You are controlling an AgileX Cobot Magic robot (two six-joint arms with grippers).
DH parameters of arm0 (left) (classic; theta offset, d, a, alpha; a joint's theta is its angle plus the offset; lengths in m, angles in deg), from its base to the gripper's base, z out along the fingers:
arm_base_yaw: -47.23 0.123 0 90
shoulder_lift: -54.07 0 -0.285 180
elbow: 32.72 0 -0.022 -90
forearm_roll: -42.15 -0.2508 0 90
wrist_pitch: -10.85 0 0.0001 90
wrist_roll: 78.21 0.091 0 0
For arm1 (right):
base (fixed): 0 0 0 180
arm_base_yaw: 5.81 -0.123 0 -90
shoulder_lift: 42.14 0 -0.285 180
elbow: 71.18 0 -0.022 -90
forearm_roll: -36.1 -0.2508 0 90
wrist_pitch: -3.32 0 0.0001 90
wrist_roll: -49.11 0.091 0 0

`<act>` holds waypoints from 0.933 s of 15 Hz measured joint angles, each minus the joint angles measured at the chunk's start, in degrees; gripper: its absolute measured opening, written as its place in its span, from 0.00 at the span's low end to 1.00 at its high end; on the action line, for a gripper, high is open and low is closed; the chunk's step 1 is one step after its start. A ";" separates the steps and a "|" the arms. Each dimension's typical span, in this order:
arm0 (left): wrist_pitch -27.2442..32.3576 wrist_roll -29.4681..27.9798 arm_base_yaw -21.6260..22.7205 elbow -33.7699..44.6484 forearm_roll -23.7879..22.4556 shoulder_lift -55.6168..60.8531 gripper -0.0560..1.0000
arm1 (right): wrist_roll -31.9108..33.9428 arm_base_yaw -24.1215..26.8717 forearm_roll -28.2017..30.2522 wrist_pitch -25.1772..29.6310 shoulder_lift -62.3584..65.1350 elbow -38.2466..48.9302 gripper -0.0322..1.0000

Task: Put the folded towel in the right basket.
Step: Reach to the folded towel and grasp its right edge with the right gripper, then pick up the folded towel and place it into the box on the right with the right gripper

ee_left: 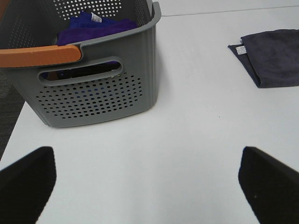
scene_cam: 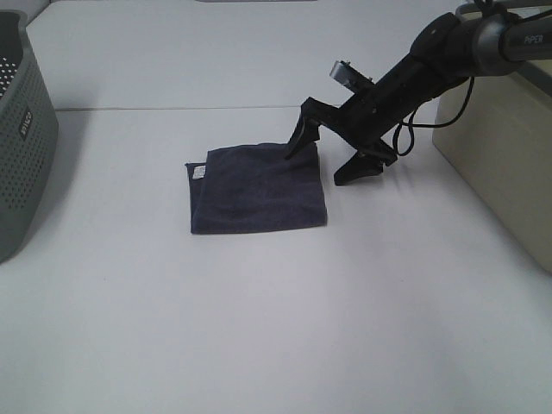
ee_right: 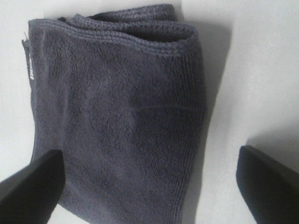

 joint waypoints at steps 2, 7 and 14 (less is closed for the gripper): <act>0.00 0.00 0.00 0.00 0.00 0.00 0.99 | 0.00 0.00 -0.23 -0.23 -0.40 -0.40 0.96; 0.00 0.00 0.00 0.00 0.00 0.00 0.99 | 1.09 -3.84 -3.67 -1.38 -3.27 -1.72 0.91; 0.00 0.00 0.00 0.00 -0.11 0.00 0.99 | 3.09 -11.86 -5.50 -1.66 -7.10 -3.95 0.09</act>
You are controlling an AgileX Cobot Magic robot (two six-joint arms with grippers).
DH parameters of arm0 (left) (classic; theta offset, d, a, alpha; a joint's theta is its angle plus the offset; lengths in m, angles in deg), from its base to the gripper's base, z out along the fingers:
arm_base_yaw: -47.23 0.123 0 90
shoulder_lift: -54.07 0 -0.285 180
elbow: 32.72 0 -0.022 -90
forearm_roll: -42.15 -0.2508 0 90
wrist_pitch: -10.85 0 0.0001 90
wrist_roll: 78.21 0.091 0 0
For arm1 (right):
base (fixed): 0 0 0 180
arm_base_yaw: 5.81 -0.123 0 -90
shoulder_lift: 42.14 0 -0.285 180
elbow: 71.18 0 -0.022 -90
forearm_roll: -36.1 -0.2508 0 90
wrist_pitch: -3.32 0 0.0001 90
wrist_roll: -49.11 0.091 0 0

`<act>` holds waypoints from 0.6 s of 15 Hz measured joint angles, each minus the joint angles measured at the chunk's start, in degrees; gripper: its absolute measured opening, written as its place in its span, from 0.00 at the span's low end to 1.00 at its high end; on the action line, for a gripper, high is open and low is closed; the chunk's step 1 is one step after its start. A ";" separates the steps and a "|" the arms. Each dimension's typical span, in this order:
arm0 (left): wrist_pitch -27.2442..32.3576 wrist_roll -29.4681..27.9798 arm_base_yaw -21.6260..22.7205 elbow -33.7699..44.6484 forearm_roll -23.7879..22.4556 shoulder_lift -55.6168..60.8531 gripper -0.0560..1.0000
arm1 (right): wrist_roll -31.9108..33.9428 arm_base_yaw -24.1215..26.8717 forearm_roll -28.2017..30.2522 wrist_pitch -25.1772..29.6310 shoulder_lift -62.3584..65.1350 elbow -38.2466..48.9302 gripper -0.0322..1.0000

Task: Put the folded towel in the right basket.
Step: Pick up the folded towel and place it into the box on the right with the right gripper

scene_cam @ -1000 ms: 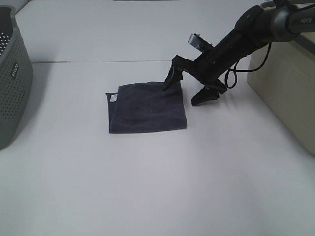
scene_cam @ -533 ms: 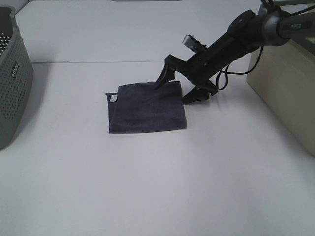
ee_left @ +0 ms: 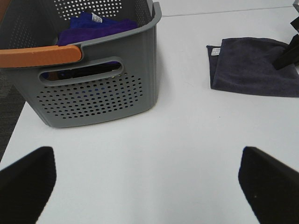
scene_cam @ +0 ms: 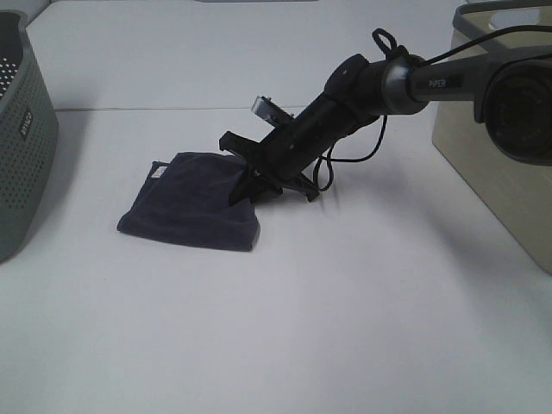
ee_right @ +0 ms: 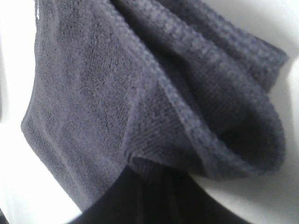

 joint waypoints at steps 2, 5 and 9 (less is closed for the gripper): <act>0.00 0.00 0.00 0.00 0.00 0.00 0.99 | 0.00 0.06 4.41 4.24 0.34 -3.15 0.09; 0.00 0.00 0.00 0.00 -0.11 0.00 0.99 | 0.29 1.78 7.56 11.40 4.47 -11.34 0.09; 0.00 0.00 0.00 0.00 -0.34 0.00 0.99 | 3.50 10.43 13.46 17.99 18.05 -27.90 0.09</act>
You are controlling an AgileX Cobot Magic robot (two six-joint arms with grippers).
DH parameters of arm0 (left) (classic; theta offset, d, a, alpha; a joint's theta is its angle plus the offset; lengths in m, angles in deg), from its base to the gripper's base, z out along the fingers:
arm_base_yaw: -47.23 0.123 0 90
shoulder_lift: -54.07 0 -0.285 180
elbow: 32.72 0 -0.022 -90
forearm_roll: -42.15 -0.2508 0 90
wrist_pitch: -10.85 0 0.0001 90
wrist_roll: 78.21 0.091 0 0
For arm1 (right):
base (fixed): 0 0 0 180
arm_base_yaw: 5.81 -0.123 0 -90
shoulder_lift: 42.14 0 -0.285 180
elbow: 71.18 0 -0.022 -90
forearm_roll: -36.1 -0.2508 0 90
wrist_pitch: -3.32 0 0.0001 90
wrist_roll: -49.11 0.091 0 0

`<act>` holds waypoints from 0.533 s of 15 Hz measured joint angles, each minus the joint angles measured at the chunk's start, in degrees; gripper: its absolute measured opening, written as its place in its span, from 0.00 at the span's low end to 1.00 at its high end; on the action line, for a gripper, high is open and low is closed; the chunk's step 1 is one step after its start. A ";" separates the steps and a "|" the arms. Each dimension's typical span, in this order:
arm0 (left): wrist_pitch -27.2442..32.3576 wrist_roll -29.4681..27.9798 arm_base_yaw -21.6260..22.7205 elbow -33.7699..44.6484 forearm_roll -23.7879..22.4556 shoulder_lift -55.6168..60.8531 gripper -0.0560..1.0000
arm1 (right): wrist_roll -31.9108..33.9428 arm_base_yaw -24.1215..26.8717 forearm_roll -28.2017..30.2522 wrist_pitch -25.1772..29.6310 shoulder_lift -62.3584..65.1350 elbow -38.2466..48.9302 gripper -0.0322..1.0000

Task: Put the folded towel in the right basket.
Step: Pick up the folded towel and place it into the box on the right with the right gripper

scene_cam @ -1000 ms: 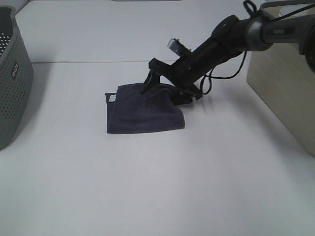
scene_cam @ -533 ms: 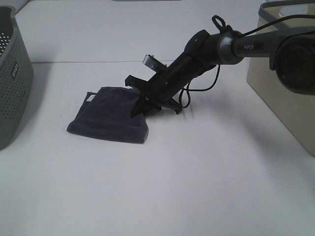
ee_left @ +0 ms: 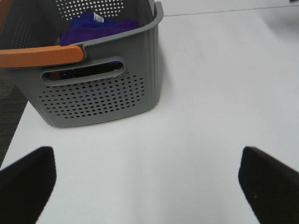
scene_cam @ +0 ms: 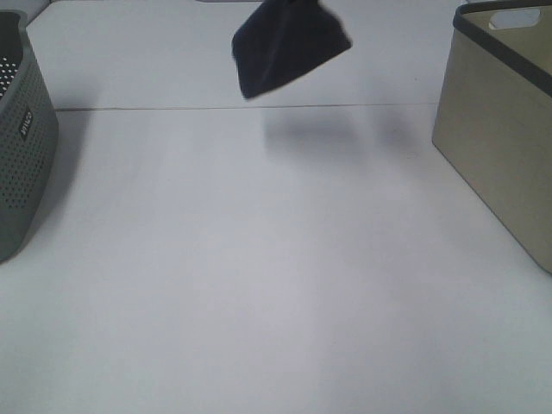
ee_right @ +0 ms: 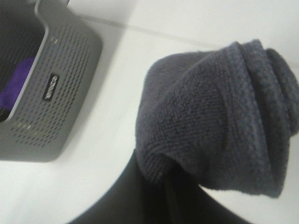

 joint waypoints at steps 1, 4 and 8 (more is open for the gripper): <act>0.00 0.00 0.00 0.00 0.00 0.00 0.99 | 0.34 2.98 3.27 0.46 4.01 -0.46 0.09; 0.00 0.00 0.00 0.00 -0.17 0.00 0.99 | 1.20 12.66 14.55 0.92 12.55 -0.63 0.09; 0.00 0.00 0.00 0.00 -0.17 0.00 0.99 | 2.29 22.86 21.31 1.32 13.87 -0.69 0.09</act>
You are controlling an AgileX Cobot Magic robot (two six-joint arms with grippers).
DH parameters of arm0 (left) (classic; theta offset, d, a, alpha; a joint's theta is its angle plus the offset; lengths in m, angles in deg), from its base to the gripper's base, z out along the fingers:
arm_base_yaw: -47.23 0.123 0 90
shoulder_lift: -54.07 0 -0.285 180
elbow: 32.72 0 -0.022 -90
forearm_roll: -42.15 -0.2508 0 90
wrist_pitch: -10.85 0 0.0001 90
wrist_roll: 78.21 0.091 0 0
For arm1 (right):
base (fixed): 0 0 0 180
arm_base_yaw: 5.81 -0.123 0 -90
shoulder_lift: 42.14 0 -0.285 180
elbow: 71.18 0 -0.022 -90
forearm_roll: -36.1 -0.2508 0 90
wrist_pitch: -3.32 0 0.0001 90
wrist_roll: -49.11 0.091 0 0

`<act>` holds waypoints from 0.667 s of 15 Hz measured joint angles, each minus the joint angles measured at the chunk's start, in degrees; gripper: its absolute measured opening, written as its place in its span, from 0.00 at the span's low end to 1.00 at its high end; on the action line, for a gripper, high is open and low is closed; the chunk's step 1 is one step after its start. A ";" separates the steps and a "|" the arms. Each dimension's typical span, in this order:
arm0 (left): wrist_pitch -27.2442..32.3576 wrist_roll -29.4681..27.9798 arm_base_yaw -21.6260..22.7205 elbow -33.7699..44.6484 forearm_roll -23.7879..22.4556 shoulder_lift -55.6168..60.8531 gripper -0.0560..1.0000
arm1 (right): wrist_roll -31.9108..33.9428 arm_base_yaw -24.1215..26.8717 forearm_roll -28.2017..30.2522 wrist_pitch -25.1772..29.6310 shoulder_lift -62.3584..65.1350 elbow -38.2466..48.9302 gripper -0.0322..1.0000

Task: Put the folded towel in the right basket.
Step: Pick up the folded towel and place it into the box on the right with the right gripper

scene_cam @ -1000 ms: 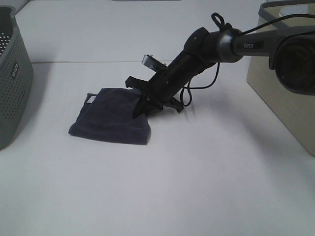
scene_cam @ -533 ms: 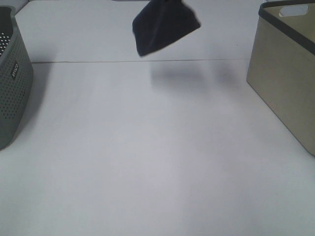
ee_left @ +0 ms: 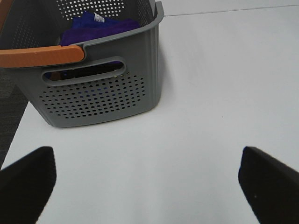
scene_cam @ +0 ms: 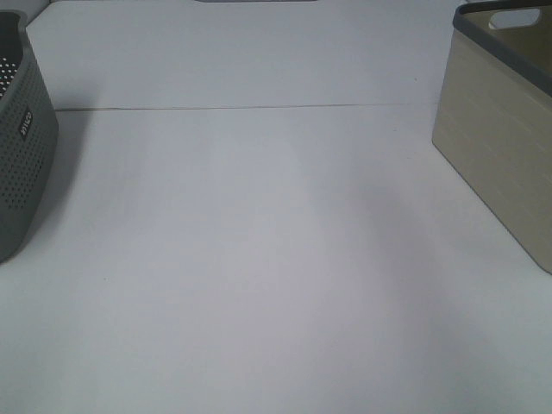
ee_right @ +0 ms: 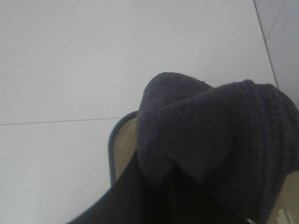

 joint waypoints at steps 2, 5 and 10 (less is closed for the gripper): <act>0.00 0.00 0.00 0.00 0.00 0.00 0.99 | 0.29 1.55 3.27 0.00 -2.06 1.72 0.09; 0.00 0.00 0.00 0.00 -0.40 0.00 0.99 | 1.60 2.01 7.96 0.00 -6.36 9.05 0.09; 0.00 0.00 0.00 0.00 -0.40 0.00 0.99 | 7.22 2.01 6.70 0.40 -9.28 16.67 0.79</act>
